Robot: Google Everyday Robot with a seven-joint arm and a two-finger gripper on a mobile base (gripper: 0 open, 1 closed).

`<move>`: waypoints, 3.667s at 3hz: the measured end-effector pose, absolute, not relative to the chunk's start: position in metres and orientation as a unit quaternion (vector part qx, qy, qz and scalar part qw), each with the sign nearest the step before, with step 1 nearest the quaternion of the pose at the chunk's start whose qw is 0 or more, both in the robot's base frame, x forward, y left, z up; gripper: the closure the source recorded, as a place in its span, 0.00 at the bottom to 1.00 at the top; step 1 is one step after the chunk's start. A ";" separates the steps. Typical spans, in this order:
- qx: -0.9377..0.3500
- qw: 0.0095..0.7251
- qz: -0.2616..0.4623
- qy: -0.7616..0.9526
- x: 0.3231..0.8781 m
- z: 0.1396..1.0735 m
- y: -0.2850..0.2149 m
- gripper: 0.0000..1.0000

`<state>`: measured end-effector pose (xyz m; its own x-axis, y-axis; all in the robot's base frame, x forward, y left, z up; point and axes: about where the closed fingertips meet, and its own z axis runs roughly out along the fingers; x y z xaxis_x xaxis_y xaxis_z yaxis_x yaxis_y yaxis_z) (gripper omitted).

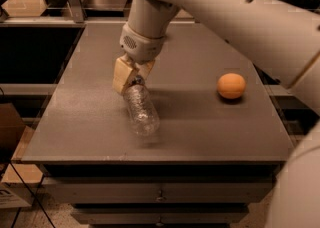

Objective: Place water bottle upright

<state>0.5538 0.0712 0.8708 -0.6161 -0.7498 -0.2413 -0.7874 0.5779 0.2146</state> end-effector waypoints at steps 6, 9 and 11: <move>-0.612 0.379 0.211 0.661 0.566 0.984 0.096 1.00; -0.737 0.443 0.148 0.488 0.544 1.013 0.110 1.00; -0.741 0.467 0.131 0.464 0.545 0.999 0.109 1.00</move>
Offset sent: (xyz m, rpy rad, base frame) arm 0.0336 0.0232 0.1049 0.5980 -0.3688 0.2634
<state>0.5452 0.1088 0.9986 0.5358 -0.5648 -0.6277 -0.8099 -0.1336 -0.5711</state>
